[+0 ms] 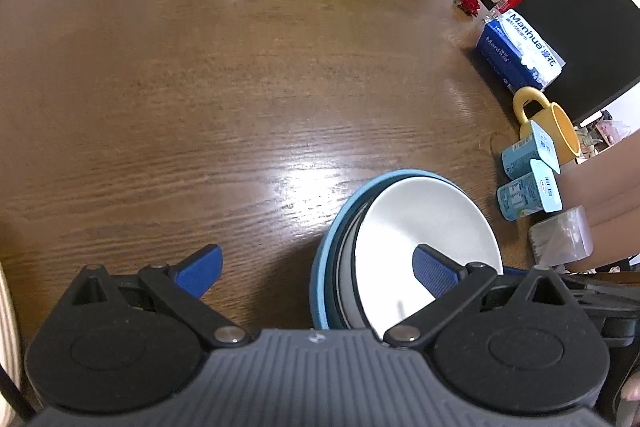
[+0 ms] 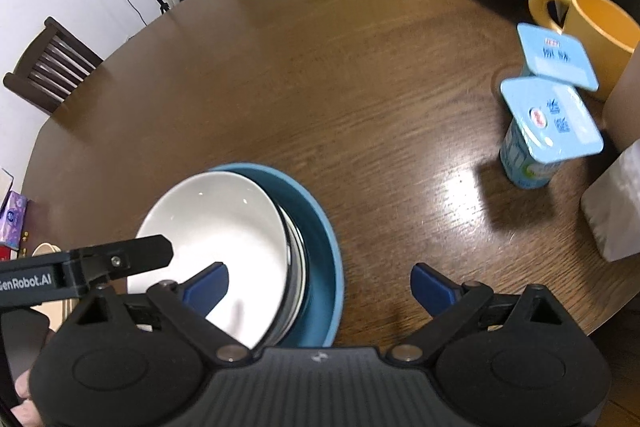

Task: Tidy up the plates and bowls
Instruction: 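Move both open tools onto the blue bowl rim, then close both tools on the blue bowl rim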

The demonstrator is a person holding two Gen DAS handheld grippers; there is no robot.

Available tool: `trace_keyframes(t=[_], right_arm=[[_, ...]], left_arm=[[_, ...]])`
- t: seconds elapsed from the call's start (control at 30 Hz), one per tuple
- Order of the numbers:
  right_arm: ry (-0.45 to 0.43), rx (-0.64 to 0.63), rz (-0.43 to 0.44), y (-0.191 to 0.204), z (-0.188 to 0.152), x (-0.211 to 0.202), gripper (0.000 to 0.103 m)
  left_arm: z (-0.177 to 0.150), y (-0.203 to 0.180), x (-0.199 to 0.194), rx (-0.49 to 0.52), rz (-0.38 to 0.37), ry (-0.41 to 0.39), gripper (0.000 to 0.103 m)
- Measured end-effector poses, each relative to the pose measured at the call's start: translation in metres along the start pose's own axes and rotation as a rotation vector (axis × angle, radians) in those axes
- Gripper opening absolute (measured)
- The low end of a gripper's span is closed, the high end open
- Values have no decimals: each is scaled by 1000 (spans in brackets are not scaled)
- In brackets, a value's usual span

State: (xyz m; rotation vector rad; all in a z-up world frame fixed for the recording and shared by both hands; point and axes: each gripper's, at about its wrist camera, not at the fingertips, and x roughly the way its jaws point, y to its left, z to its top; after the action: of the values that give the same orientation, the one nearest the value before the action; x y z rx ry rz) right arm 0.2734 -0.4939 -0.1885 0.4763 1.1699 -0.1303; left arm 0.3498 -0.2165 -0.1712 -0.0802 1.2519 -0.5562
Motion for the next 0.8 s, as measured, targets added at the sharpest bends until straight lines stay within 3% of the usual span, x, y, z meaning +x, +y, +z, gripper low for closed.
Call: trace_keyframes(t=[0.23, 0.43, 0.53, 0.73, 0.8], right_arm=[[33, 19, 54, -3, -9, 16, 83], [32, 36, 82, -2, -13, 27, 75], [31, 66, 99, -8, -14, 32, 62], [22, 86, 129, -14, -16, 35, 54], [19, 94, 145, -16, -17, 36, 52]], left_arm=[[-6, 3, 8, -42, -24, -3, 100], [-8, 8, 15, -81, -49, 18, 76], [-9, 8, 17, -93, -60, 19, 70], [-12, 11, 23, -115, -85, 42, 48], [-13, 12, 25, -123, -95, 49, 45]])
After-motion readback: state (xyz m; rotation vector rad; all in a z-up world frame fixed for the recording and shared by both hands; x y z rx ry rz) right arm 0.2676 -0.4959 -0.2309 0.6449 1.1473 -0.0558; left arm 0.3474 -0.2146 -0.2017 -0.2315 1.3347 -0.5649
